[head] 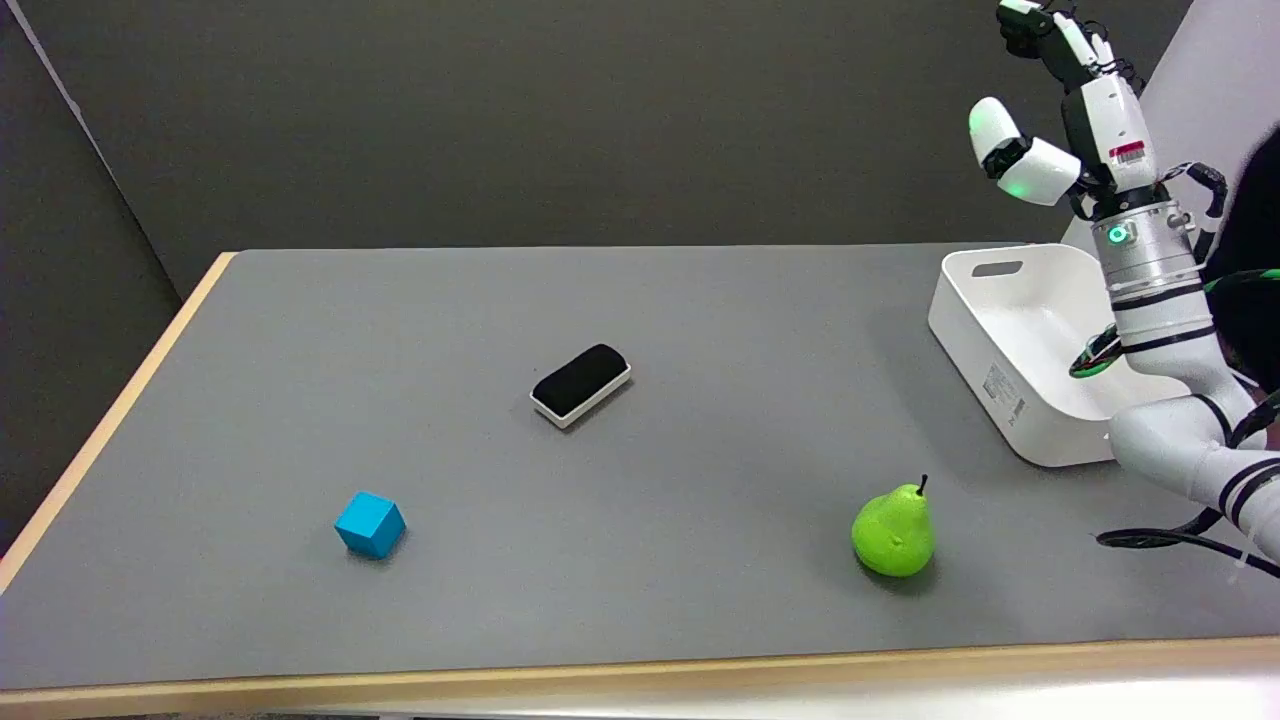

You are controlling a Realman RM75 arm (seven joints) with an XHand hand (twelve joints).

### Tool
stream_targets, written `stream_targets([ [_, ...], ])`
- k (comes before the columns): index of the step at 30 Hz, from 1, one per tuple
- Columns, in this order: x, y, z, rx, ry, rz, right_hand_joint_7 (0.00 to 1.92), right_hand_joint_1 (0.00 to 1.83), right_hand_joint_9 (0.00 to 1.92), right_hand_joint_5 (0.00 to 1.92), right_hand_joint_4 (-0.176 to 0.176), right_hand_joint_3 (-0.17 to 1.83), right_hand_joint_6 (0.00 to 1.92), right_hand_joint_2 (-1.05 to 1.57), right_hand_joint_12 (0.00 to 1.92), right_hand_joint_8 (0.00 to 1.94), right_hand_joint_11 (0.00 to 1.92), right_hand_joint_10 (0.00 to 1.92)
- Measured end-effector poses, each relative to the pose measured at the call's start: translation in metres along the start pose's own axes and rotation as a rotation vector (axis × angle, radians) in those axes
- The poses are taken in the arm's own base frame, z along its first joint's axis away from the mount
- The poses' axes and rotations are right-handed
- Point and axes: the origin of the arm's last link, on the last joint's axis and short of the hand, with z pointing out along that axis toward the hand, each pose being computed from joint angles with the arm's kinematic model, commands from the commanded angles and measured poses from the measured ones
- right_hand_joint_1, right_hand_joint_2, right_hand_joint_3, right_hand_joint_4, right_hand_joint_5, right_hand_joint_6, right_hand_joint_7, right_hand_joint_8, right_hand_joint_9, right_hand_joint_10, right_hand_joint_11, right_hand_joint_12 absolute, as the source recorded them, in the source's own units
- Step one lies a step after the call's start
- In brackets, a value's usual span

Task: Pick up the blackboard eraser.

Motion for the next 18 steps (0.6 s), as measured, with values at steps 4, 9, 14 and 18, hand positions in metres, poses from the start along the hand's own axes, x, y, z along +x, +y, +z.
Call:
stream_targets([
  [4, -0.001, 0.004, 0.001, -0.007, -0.015, -0.014, 0.32, 0.37, 0.24, 0.2, 0.061, 1.0, 0.46, 0.72, 1.03, 0.38, 0.0, 0.69],
  [9, -0.005, 0.008, 0.005, -0.019, -0.05, -0.042, 0.29, 0.37, 0.23, 0.17, 0.065, 1.01, 0.42, 0.72, 1.05, 0.35, 0.0, 0.67],
  [14, -0.014, 0.006, 0.012, -0.001, -0.11, -0.084, 0.17, 0.39, 0.15, 0.08, 0.059, 1.01, 0.3, 0.67, 1.0, 0.29, 0.0, 0.61],
  [18, -0.027, -0.001, 0.019, 0.042, -0.186, -0.132, 0.01, 0.46, 0.02, 0.0, 0.038, 0.95, 0.06, 0.6, 0.8, 0.07, 0.0, 0.35],
])
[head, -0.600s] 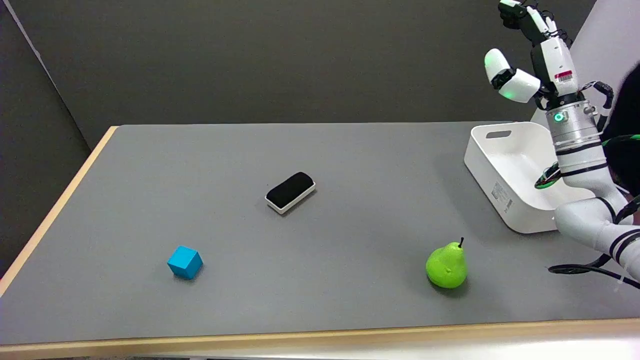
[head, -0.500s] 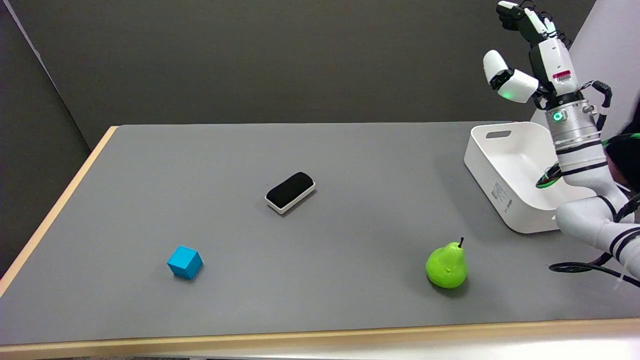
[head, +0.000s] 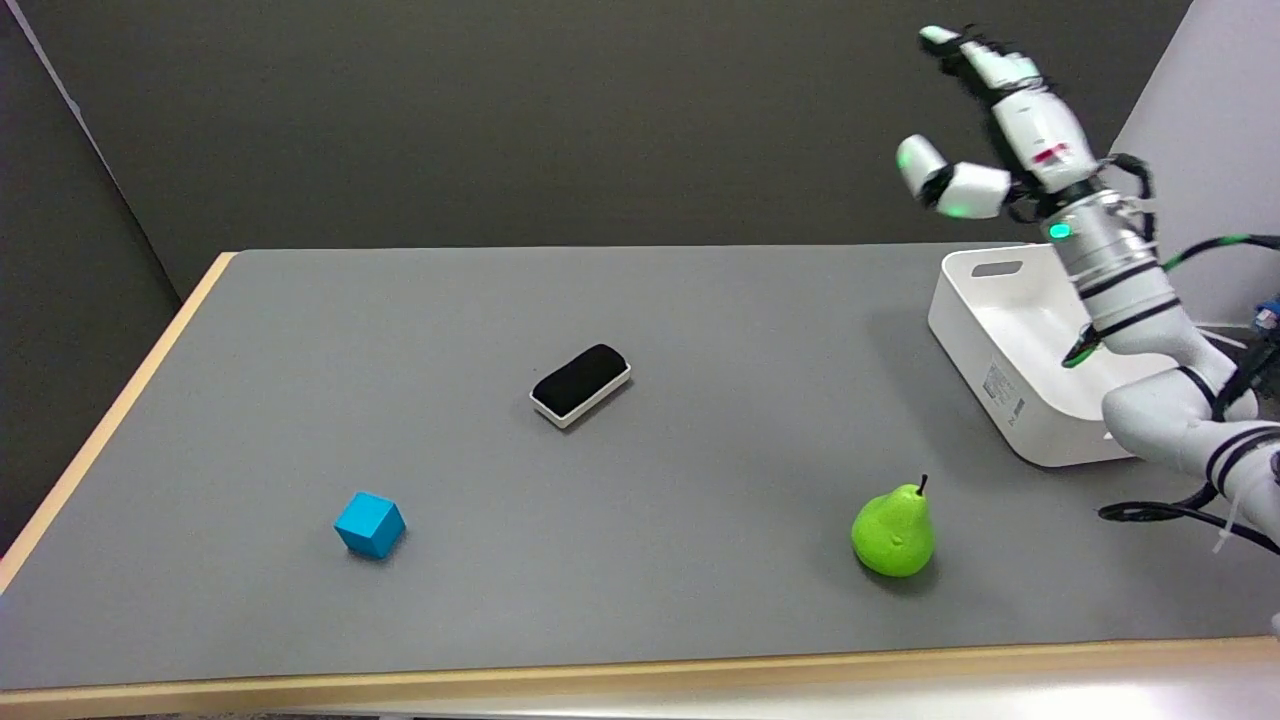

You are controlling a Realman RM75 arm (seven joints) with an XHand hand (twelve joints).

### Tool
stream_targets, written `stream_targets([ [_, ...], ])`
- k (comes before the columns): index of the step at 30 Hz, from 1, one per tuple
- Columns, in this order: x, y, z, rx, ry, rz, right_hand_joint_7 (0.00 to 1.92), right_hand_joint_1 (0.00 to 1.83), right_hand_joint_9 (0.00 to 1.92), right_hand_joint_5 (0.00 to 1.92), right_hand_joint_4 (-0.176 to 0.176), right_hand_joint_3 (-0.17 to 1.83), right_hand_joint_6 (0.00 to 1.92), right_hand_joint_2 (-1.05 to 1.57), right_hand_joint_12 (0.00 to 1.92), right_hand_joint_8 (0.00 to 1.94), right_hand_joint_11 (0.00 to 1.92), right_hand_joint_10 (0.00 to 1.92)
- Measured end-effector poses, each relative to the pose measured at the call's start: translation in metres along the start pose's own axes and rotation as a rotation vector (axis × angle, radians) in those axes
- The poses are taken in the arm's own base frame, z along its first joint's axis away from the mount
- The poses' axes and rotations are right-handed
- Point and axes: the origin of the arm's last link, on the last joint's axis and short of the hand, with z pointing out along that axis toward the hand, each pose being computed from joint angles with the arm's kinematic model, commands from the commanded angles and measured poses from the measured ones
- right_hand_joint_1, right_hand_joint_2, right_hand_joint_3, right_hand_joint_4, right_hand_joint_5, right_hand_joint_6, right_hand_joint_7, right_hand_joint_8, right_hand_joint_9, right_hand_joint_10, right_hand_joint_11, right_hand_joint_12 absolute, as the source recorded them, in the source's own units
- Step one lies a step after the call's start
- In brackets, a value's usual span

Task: Pick up the blackboard eraser.

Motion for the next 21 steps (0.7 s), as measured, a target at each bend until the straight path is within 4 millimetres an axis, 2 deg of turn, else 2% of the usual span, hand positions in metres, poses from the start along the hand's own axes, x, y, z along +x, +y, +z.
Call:
stream_targets([
  [1, -0.005, -0.004, 0.003, 0.019, -0.029, -0.018, 0.0, 0.49, 0.0, 0.0, 0.032, 0.94, 0.0, 0.59, 0.71, 0.0, 0.0, 0.21],
  [3, -0.013, -0.012, 0.009, 0.052, -0.075, -0.045, 0.0, 0.54, 0.0, 0.0, 0.04, 0.91, 0.0, 0.58, 0.62, 0.0, 0.0, 0.02],
  [5, -0.024, -0.022, 0.016, 0.095, -0.13, -0.076, 0.0, 0.6, 0.0, 0.0, 0.028, 0.87, 0.0, 0.56, 0.51, 0.0, 0.0, 0.0],
  [7, -0.036, -0.034, 0.022, 0.142, -0.188, -0.108, 0.0, 0.59, 0.0, 0.0, 0.034, 0.72, 0.0, 0.6, 0.49, 0.0, 0.0, 0.0],
  [10, -0.054, -0.054, 0.031, 0.216, -0.273, -0.154, 0.0, 0.59, 0.0, 0.0, 0.035, 0.68, 0.0, 0.6, 0.43, 0.0, 0.0, 0.0],
  [13, -0.071, -0.072, 0.037, 0.279, -0.341, -0.191, 0.0, 0.59, 0.0, 0.0, 0.034, 0.68, 0.0, 0.6, 0.42, 0.0, 0.0, 0.0],
  [15, -0.087, -0.092, 0.041, 0.343, -0.398, -0.222, 0.0, 0.59, 0.0, 0.0, 0.032, 0.68, 0.0, 0.6, 0.42, 0.0, 0.0, 0.0],
  [18, -0.105, -0.117, 0.045, 0.42, -0.456, -0.258, 0.0, 0.61, 0.0, 0.0, 0.027, 0.87, 0.0, 0.55, 0.4, 0.0, 0.0, 0.0],
  [21, -0.12, -0.139, 0.046, 0.489, -0.496, -0.287, 0.0, 0.61, 0.0, 0.0, 0.027, 0.87, 0.0, 0.55, 0.41, 0.0, 0.0, 0.0],
])
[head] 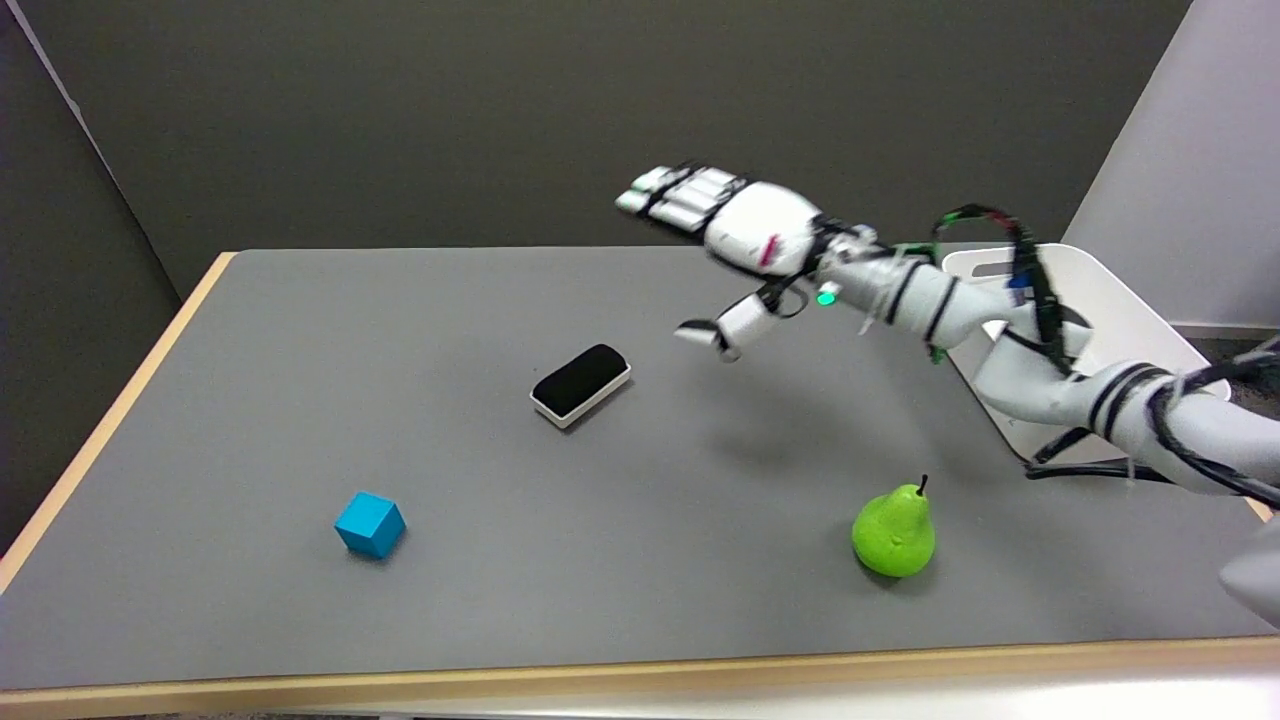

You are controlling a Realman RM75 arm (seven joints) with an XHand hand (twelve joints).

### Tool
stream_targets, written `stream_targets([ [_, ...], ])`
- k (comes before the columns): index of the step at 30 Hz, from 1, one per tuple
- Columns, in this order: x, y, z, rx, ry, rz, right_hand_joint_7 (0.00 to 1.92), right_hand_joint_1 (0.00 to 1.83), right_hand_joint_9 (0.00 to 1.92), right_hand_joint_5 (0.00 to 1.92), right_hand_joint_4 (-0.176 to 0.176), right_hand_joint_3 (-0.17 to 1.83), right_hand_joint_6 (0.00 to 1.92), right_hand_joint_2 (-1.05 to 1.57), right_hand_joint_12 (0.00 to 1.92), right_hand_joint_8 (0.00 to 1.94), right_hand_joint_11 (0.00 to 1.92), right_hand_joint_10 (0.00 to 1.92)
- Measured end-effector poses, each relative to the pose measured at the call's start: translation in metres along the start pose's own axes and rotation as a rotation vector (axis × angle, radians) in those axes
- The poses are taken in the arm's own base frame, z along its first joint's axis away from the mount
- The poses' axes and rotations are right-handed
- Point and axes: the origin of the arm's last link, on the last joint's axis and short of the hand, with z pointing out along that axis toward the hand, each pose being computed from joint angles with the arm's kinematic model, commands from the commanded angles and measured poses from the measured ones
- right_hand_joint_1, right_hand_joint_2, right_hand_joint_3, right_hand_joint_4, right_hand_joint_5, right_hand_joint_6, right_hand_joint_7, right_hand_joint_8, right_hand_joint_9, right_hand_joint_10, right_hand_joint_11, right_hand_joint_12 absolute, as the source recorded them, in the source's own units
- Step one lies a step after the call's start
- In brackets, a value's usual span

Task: Pick up the blackboard eraser.

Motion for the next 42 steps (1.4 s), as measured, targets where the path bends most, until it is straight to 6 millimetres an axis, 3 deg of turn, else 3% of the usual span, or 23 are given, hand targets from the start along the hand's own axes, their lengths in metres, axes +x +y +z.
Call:
stream_targets([
  [10, -0.009, -0.062, 0.041, 0.178, -0.077, -0.106, 0.0, 0.61, 0.0, 0.0, 0.031, 0.89, 0.0, 0.57, 0.4, 0.0, 0.0, 0.0],
  [16, -0.018, -0.08, 0.058, 0.215, -0.119, -0.15, 0.0, 0.66, 0.0, 0.0, 0.026, 0.94, 0.0, 0.59, 0.41, 0.0, 0.0, 0.01],
  [19, -0.024, -0.083, 0.065, 0.211, -0.143, -0.163, 0.0, 0.57, 0.0, 0.0, 0.039, 0.88, 0.0, 0.63, 0.58, 0.02, 0.0, 0.24],
  [21, -0.029, -0.083, 0.07, 0.206, -0.161, -0.169, 0.03, 0.57, 0.03, 0.0, 0.046, 1.0, 0.0, 0.61, 0.78, 0.14, 0.0, 0.4],
  [25, -0.039, -0.08, 0.079, 0.187, -0.197, -0.176, 0.05, 0.57, 0.07, 0.0, 0.059, 0.99, 0.01, 0.61, 0.92, 0.23, 0.0, 0.45],
  [42, -0.054, -0.076, 0.1, 0.152, -0.263, -0.171, 0.04, 0.52, 0.06, 0.0, 0.064, 1.01, 0.0, 0.57, 0.87, 0.16, 0.04, 0.51],
])
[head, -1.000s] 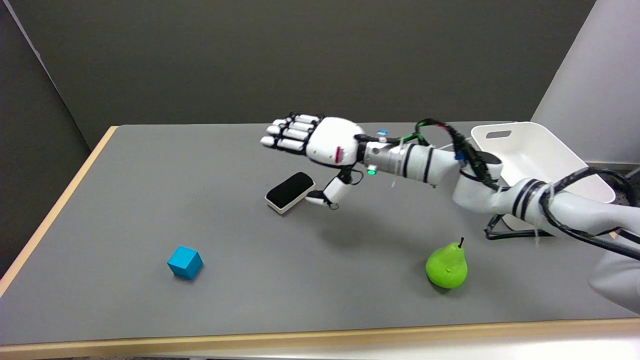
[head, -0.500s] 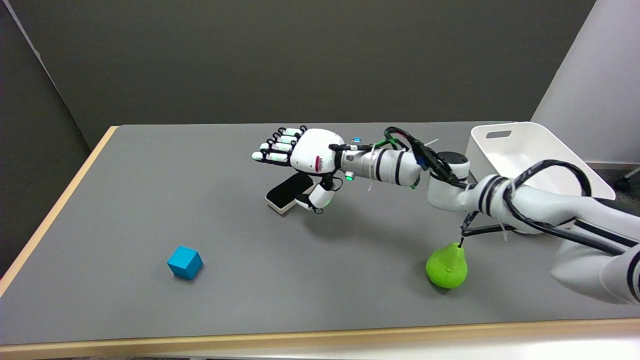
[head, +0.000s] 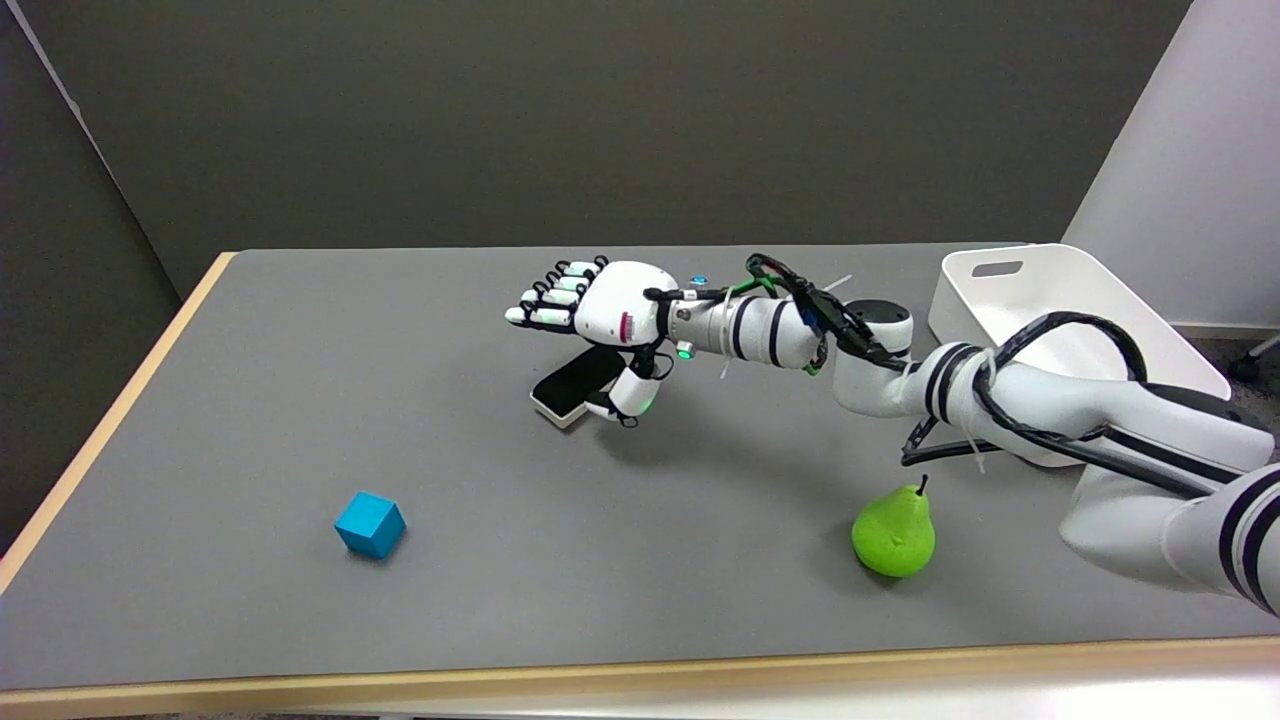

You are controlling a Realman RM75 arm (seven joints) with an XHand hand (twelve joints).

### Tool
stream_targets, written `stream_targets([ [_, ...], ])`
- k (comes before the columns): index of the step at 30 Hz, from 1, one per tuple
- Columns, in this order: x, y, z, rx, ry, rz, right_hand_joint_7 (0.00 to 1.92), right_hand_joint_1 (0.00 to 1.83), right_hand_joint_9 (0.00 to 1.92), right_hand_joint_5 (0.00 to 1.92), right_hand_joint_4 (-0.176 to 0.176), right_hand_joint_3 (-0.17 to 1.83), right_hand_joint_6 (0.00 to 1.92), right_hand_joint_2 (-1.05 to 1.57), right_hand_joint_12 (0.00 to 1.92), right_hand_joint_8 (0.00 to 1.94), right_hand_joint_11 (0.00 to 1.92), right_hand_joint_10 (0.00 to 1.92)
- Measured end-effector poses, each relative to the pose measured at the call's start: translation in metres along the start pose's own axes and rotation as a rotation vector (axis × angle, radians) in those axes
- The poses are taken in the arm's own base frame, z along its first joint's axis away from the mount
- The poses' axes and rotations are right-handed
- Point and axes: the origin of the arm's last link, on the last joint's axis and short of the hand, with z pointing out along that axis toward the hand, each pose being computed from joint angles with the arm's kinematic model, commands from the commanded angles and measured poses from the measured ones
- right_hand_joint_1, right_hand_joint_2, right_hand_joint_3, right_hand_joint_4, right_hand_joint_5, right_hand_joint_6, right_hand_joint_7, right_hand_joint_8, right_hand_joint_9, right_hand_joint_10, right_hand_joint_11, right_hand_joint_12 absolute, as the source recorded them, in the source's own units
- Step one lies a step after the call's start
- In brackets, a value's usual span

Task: Pick up the blackboard eraser.

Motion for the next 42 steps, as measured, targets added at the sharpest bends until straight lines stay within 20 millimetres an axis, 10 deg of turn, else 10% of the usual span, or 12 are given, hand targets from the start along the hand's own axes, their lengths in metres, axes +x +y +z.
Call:
stream_targets([
  [28, -0.026, -0.009, 0.004, -0.009, -0.075, 0.051, 0.29, 0.64, 0.21, 0.15, 0.093, 0.95, 0.39, 0.73, 0.92, 0.37, 0.0, 0.58],
  [36, -0.027, -0.012, 0.006, -0.006, -0.077, 0.056, 0.59, 0.79, 0.49, 0.34, 0.127, 0.89, 1.03, 0.83, 1.03, 0.92, 0.15, 0.99],
  [38, -0.027, -0.012, 0.007, -0.006, -0.076, 0.057, 0.74, 1.07, 0.61, 0.43, -0.067, 0.28, 1.53, 1.17, 1.02, 1.3, 0.25, 1.06],
  [39, -0.027, -0.012, 0.007, -0.005, -0.076, 0.057, 0.77, 1.08, 0.65, 0.47, -0.074, 0.14, 1.66, 1.26, 1.07, 1.41, 0.28, 1.12],
  [41, -0.026, -0.013, 0.008, -0.005, -0.075, 0.058, 0.72, 0.79, 0.69, 0.57, 0.169, 0.33, 1.64, 1.19, 1.33, 1.42, 0.33, 1.32],
  [42, -0.025, -0.013, 0.008, -0.006, -0.07, 0.063, 0.73, 0.79, 0.71, 0.56, 0.153, 0.33, 1.65, 1.2, 1.39, 1.54, 0.34, 1.4],
])
